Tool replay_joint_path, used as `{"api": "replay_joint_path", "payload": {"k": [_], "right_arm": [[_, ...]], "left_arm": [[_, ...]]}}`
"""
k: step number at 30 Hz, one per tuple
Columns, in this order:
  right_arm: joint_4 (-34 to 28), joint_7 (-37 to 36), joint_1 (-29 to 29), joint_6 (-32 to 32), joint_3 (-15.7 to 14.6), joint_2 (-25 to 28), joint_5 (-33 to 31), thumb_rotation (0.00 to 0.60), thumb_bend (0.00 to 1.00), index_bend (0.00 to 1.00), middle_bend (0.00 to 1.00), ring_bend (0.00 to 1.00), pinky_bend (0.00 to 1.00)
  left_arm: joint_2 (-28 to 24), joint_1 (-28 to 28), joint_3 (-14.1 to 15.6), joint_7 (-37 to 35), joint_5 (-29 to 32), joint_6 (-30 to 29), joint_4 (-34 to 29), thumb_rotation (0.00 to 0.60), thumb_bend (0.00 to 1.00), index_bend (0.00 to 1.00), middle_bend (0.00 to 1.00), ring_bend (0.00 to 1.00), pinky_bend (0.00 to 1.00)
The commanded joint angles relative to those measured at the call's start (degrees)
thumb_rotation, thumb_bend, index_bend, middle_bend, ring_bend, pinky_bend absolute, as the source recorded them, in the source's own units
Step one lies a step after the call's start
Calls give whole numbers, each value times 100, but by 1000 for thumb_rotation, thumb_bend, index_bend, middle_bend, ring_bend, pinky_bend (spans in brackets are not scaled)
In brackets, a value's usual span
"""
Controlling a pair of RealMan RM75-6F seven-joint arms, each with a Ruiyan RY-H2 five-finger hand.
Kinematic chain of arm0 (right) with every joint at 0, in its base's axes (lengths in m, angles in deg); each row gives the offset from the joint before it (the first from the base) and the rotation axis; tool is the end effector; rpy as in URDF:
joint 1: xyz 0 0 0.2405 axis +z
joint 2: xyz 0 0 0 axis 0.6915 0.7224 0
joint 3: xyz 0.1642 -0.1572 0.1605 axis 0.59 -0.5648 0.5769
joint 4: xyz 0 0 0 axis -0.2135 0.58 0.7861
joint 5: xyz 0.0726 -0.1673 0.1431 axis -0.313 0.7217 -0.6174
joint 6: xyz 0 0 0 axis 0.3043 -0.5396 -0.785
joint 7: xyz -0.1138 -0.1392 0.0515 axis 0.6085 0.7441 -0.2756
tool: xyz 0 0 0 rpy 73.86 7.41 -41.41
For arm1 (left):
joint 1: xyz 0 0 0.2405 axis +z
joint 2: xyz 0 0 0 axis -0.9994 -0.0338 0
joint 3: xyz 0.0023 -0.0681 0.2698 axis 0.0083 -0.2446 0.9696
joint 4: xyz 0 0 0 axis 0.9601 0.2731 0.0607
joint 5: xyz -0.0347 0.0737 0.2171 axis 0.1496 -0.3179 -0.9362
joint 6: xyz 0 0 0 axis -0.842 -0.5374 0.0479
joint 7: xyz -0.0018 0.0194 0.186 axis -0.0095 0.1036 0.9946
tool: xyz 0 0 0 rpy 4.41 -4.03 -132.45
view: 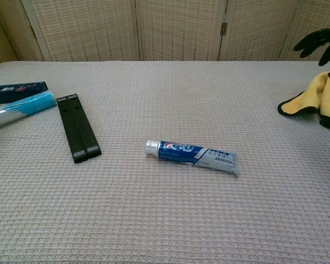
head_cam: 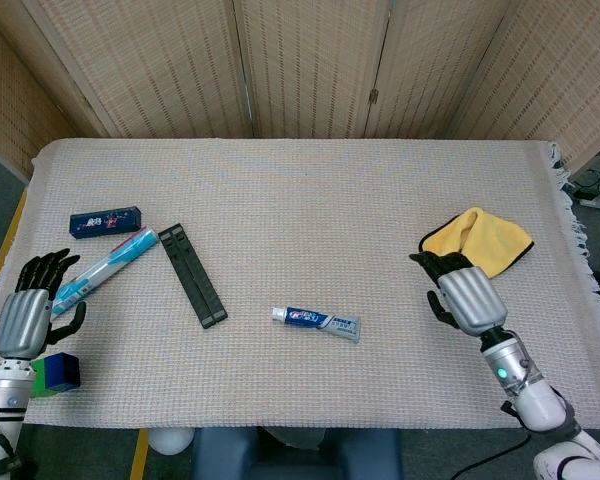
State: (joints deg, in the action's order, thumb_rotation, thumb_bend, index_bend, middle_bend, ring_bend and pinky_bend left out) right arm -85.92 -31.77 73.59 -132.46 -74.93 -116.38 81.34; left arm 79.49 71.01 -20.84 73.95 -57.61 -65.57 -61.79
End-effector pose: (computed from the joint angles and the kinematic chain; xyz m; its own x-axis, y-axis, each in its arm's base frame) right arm -0.2255 -0.3259 0.1056 0.4594 -0.1144 0.8808 -0.8663 -0.2769 0.4158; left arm -0.2953 0.3075 0.1434 0.2689 -0.0391 0.9624 0.9617 -0.0438 -0.2705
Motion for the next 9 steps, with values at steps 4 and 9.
{"api": "replay_joint_path", "payload": {"k": [4,9], "right_arm": [[41,-308,-1030,-1118,-361,404,628,600,644,173,212,266,203],[309,-471,-1615,-1662,-467,303,805,600,644,173,213,267,203]], "left_arm": [[-21,393,131,636,81,-461,-68,600,548,193,128,88,0],[-43,659,300,761,-40,-655,-274,600,548,194,131,89,0]]}}
